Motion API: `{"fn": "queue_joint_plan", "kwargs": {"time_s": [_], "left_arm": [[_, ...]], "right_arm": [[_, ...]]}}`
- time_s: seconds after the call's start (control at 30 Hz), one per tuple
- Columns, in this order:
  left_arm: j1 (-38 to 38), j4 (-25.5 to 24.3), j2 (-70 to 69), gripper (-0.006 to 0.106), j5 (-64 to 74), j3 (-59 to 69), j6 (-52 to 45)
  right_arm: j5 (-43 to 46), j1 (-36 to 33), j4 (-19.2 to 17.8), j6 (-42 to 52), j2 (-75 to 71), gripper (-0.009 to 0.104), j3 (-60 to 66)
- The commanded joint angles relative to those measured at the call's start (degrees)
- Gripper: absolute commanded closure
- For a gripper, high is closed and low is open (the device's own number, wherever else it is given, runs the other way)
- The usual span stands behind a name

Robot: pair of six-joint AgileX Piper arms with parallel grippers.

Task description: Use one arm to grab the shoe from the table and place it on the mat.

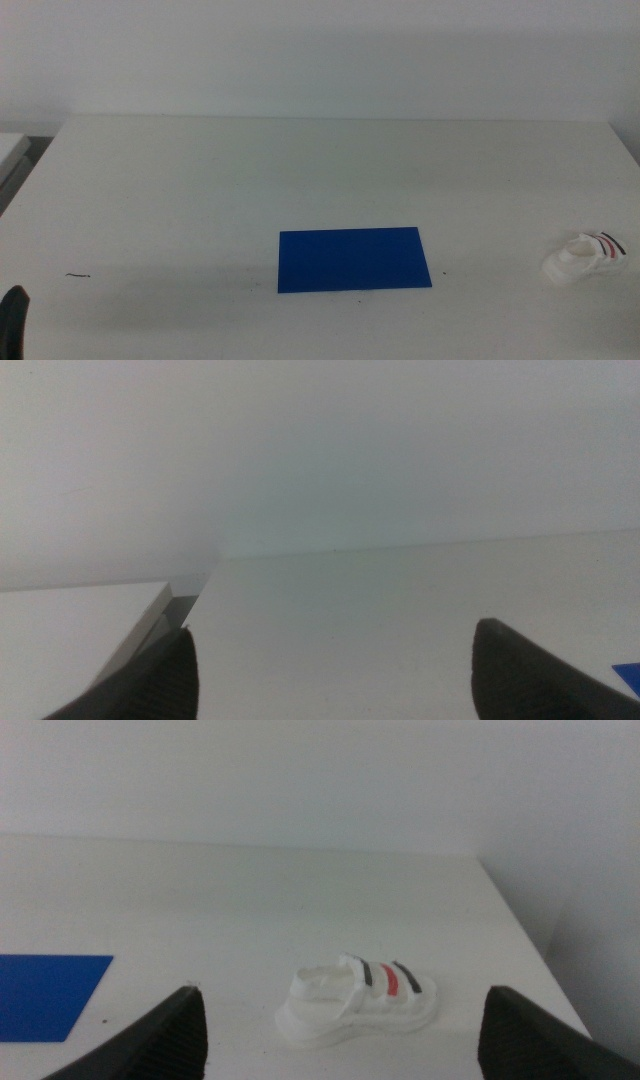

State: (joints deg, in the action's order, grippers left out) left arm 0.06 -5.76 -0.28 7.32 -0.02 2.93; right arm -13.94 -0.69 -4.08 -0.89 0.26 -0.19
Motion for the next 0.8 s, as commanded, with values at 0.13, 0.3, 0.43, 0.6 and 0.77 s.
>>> {"fn": "queue_joint_plan", "kwargs": {"time_s": [0.13,0.3,0.43,0.6,0.77], "left_arm": [[-0.09,0.23,0.28,0.007,-0.68,0.02,0.17],[-0.09,0.23,0.28,0.007,-0.68,0.02,0.17],[-0.09,0.23,0.28,0.007,-0.68,0.02,0.17],[-0.09,0.23,0.28,0.007,-0.68,0.02,0.17],[0.02,0.23,0.28,0.007,-0.68,0.02,0.17]], "right_arm": [[-7.26,-0.31,1.61,0.29,6.03,0.002,-11.08],[-15.52,-0.31,5.92,0.29,21.0,0.002,-24.22],[-24.98,-0.31,11.27,-4.14,34.89,0.002,-35.56],[-33.77,-0.57,9.44,-25.64,50.57,0.002,-47.73],[-35.09,-1.64,9.08,-32.18,62.66,0.002,-54.07]]}}
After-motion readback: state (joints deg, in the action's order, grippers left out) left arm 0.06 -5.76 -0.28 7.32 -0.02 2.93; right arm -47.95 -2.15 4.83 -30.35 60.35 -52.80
